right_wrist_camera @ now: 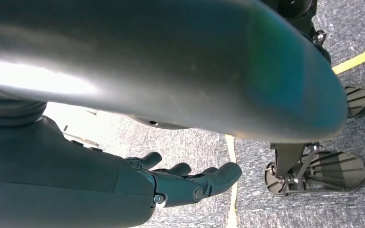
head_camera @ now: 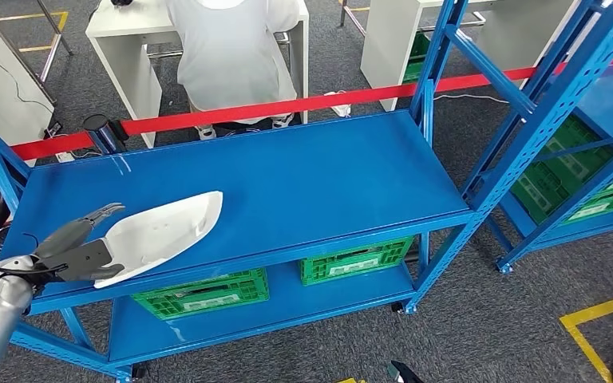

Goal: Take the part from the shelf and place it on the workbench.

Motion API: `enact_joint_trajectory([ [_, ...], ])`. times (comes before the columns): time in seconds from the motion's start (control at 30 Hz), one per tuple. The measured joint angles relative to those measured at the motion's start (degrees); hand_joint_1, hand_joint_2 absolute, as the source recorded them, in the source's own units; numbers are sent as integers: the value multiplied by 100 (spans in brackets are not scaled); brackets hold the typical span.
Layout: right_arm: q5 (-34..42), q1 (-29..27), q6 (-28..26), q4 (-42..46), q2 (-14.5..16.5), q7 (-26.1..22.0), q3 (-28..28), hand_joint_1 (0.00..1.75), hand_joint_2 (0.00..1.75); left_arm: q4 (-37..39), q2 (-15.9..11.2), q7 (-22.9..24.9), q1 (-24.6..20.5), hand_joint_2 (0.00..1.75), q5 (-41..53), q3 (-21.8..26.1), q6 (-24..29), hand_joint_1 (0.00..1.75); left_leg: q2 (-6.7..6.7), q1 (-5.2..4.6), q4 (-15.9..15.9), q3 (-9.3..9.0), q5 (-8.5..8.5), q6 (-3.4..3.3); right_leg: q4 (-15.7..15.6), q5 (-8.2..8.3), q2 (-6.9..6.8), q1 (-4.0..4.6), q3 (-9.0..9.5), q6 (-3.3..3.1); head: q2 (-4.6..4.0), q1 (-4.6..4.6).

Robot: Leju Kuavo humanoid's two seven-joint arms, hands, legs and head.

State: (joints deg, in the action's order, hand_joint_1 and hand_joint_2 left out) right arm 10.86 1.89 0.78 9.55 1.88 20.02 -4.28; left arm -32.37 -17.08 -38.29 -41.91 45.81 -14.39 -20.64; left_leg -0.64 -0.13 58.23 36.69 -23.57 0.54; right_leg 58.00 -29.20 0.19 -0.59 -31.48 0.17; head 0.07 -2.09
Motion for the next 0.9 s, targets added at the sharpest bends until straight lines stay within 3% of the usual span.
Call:
enact_joint_trajectory([
  [0.27,9,-6,-1,0,0,0,-18,0,0,-1003,-219,275,546,175,-469,-508,5,0,0,0,0,0,-2,2,0,-3,-1,0,-5,-1,0,-1],
  [0.9,9,-7,8,0,0,0,-93,0,0,-1496,-363,355,700,175,-915,-827,-19,0,-1,1,0,0,-2,2,0,-3,-1,1,0,-1,0,-1],
])
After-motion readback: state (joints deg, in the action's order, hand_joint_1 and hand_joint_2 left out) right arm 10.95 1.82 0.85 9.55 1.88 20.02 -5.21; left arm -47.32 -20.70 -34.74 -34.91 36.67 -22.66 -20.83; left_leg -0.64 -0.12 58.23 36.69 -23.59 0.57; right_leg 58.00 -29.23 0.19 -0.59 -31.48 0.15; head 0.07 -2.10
